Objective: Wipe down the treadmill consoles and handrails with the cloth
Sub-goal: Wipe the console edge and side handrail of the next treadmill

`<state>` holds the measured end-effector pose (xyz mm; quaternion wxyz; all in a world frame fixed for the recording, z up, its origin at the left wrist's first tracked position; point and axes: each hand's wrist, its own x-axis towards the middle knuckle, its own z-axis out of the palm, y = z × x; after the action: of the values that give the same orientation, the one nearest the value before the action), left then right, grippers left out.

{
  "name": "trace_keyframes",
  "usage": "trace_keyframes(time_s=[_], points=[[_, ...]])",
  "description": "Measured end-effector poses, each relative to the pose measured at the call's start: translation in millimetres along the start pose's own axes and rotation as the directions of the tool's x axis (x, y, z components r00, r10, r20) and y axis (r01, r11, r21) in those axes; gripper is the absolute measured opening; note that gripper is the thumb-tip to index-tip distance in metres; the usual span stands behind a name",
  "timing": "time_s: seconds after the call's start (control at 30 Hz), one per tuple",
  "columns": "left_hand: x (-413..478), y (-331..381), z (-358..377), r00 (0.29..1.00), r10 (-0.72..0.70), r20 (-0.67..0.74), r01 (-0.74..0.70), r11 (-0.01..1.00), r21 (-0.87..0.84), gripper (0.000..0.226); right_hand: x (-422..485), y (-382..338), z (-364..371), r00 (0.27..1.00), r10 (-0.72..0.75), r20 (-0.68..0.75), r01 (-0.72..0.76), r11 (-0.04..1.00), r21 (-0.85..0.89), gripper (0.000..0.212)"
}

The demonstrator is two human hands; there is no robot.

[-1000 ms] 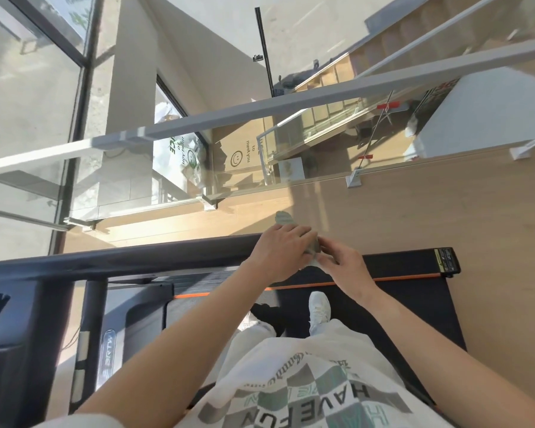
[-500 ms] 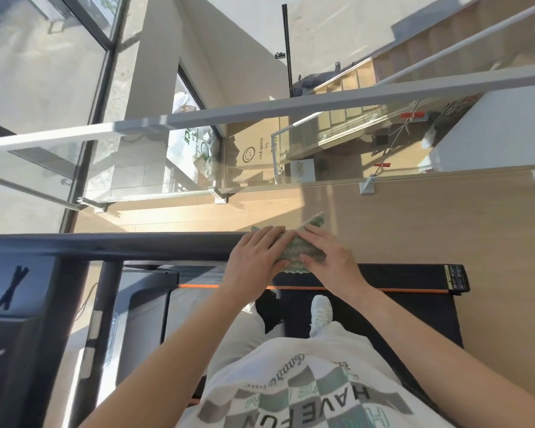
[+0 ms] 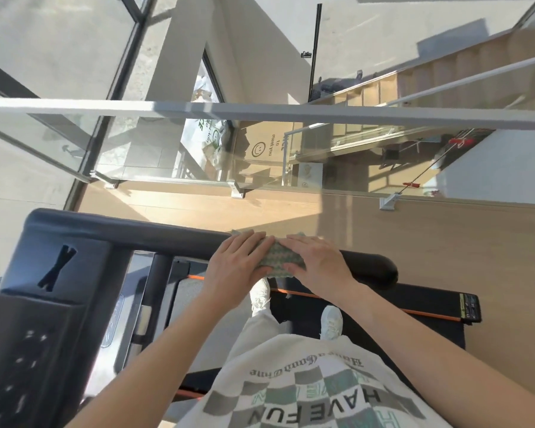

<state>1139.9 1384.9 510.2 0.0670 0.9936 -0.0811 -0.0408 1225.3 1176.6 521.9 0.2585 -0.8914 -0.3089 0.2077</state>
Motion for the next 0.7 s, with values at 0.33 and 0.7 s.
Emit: trace_keyframes(time_s=[0.33, 0.7], points=[[-35.1, -97.9, -19.1, 0.998, -0.055, -0.032, 0.055, 0.998, -0.003, 0.058, 71.5, -76.8, 25.2, 0.985, -0.052, 0.163, 0.042, 0.997, 0.062, 0.054], [-68.3, -191.8, -36.9, 0.968, -0.252, -0.018, 0.251, 0.967, -0.041, 0.054, 152.3, -149.8, 63.4, 0.909, -0.048, 0.414, 0.002, 0.994, 0.109, 0.058]])
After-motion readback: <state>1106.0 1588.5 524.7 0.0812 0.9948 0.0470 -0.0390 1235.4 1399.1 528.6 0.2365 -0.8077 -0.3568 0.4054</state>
